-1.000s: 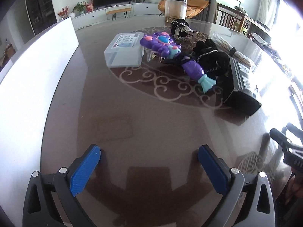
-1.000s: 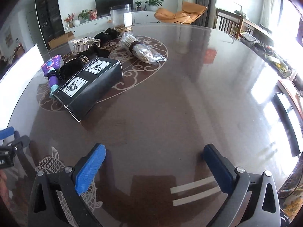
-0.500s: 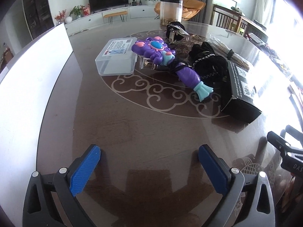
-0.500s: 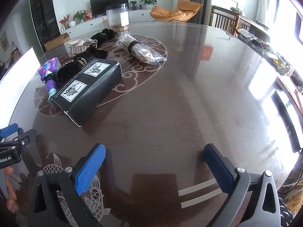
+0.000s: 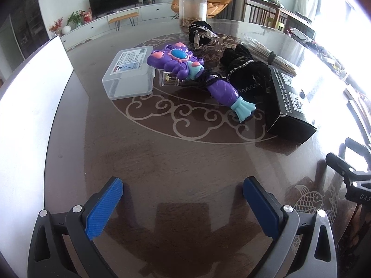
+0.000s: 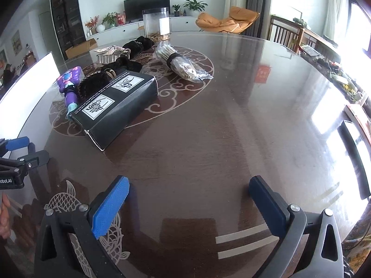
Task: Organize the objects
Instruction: 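Reach the left tool to the purple butterfly toy wand and grasp its handle, then grasp the black soap bar box with the right tool while the left tool holds the wand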
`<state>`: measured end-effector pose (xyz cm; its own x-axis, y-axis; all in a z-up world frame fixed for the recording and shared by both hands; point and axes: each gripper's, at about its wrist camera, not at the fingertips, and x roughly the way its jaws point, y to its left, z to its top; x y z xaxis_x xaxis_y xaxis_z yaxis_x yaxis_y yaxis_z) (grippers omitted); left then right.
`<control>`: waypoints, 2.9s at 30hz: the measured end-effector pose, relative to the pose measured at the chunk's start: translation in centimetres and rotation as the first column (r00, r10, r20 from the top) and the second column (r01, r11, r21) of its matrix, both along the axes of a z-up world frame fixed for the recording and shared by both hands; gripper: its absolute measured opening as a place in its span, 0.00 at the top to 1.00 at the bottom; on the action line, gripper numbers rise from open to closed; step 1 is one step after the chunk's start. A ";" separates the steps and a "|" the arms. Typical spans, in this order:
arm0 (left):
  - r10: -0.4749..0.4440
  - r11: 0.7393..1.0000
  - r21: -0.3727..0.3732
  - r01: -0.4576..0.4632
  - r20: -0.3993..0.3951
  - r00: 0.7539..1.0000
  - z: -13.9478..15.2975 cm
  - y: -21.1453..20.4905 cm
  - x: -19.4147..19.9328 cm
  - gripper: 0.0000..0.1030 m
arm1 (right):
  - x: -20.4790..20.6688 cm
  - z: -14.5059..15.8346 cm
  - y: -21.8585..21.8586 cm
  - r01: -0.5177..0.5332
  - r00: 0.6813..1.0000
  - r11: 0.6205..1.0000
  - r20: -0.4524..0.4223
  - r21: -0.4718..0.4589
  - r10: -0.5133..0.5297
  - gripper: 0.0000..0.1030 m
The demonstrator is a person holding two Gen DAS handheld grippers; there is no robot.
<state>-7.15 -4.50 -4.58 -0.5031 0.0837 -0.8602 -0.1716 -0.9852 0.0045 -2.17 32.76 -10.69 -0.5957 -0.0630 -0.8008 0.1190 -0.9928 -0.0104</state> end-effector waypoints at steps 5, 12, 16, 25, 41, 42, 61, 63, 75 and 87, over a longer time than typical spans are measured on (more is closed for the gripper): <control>-0.013 1.000 0.007 0.014 -0.040 0.999 -0.1 -0.4 0.8 0.00 | 0.0 0.1 0.2 0.021 1.000 1.000 0.014 0.002 -0.021 0.00; -0.009 1.000 0.011 0.010 -0.049 0.999 -0.1 -0.3 0.9 0.00 | -0.4 2.3 -2.5 -0.091 0.996 0.977 -0.030 -0.191 0.087 0.00; -0.008 1.000 0.011 0.008 -0.050 0.999 -0.1 -0.4 0.8 0.00 | -2.8 2.2 -5.4 -0.166 0.985 0.967 0.013 -0.192 0.172 0.00; -0.006 1.000 0.011 0.007 -0.052 0.999 0.0 -0.5 0.8 0.00 | -3.6 0.7 -2.8 -0.054 0.996 0.995 0.069 -0.090 0.060 0.00; 0.008 1.000 0.009 -0.008 -0.026 1.000 0.2 -0.3 0.9 0.00 | -0.7 0.0 -1.1 -0.010 1.000 1.000 -0.015 0.003 0.010 0.00; 0.010 1.000 0.009 -0.010 -0.022 1.000 0.2 -0.3 1.0 0.00 | -0.8 0.0 -1.1 -0.011 1.000 1.000 -0.015 0.002 0.011 0.00; 0.221 0.959 0.195 -0.208 -0.044 0.974 2.9 1.1 -8.8 0.00 | -0.9 -0.2 -1.1 -0.012 1.000 1.000 -0.019 0.002 0.012 0.00; 0.214 0.965 0.161 -0.208 -0.025 0.976 2.1 1.4 -9.4 0.00 | -0.9 -0.2 -1.1 -0.012 1.000 1.000 -0.019 0.002 0.012 0.00; 0.133 0.986 0.112 -0.125 -0.068 0.989 0.9 -1.6 -2.2 0.82 | -0.9 -0.2 -1.1 -0.012 1.000 1.000 -0.019 0.002 0.012 0.00; 0.012 1.000 0.025 -0.011 -0.040 0.999 0.3 -3.2 1.7 0.14 | -0.9 -0.2 -1.1 -0.014 1.000 1.000 -0.020 0.001 0.014 0.00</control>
